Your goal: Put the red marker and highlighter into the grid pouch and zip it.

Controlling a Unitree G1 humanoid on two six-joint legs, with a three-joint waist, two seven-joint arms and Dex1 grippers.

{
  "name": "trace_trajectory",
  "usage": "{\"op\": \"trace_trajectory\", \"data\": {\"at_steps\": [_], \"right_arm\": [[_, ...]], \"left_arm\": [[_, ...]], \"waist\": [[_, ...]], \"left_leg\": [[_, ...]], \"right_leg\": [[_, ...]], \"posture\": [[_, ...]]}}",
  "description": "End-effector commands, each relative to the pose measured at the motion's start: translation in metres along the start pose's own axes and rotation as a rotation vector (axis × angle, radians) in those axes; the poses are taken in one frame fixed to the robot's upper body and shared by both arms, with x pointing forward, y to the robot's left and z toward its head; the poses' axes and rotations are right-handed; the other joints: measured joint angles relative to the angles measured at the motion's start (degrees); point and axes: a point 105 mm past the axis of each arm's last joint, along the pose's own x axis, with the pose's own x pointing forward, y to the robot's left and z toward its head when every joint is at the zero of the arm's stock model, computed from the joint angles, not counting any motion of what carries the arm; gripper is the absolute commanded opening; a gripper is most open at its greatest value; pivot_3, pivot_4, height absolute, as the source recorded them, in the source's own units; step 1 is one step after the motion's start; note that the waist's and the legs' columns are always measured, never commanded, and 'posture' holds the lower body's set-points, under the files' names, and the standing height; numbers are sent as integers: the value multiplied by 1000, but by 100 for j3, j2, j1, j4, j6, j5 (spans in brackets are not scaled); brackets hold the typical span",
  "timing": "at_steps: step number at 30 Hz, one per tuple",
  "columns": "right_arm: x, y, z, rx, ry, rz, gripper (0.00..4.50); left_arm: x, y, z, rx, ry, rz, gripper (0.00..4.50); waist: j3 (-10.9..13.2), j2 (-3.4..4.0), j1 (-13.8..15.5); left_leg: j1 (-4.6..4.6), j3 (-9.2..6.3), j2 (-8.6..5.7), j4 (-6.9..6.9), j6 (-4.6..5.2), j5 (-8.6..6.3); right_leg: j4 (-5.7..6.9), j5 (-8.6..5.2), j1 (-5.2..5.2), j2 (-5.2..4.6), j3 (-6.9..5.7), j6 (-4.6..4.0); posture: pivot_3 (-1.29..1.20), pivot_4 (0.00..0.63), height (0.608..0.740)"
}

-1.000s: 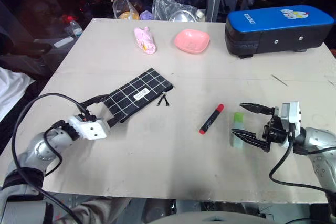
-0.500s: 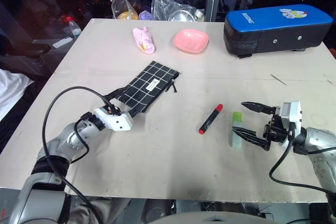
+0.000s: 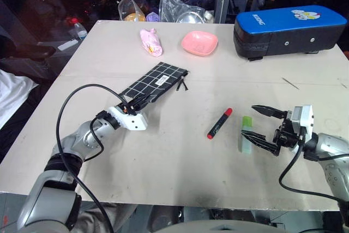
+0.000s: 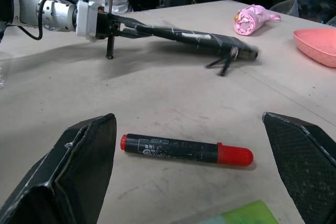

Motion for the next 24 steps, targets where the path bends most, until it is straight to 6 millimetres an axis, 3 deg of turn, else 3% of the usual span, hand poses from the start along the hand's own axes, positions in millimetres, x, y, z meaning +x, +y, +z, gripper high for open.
{"op": "trace_trajectory", "data": {"at_steps": [1,6,11,15,21,24], "right_arm": [[1,0,12,-49,-36,-2,4500],[1,0,13,-51,-40,-3,4500],[6,-3,17,-70,-45,-10,4500],[13,-16,22,-87,-46,-94,4500],[36,-46,37,-10,-59,-272,4500],[50,-58,44,63,-35,-332,4500]], "left_arm": [[-1,-10,-4,-27,27,-23,43],[3,3,7,-118,-34,65,43],[15,32,41,-381,-162,162,43],[22,56,67,-574,-269,183,43],[33,60,96,-803,-373,101,43],[37,55,99,-820,-374,65,43]], "waist": [[-2,3,1],[-3,5,3],[8,-12,-20],[12,-19,-47],[11,-18,-97],[11,-18,-125]], "left_leg": [[1,0,0,0,0,0],[1,-2,1,1,-5,3],[-11,2,2,4,-6,3],[-11,0,9,10,-14,8],[-3,-4,5,10,-27,16],[-5,-7,4,10,-29,17]], "right_leg": [[1,0,0,0,0,0],[5,0,0,1,-1,0],[-2,0,-4,-3,2,0],[3,1,-6,11,6,1],[10,1,-5,26,23,0],[10,1,-5,28,38,0]], "posture": [[0,150,740],[0,150,740],[0,150,740],[0,150,740],[0,150,740],[0,150,740]]}}
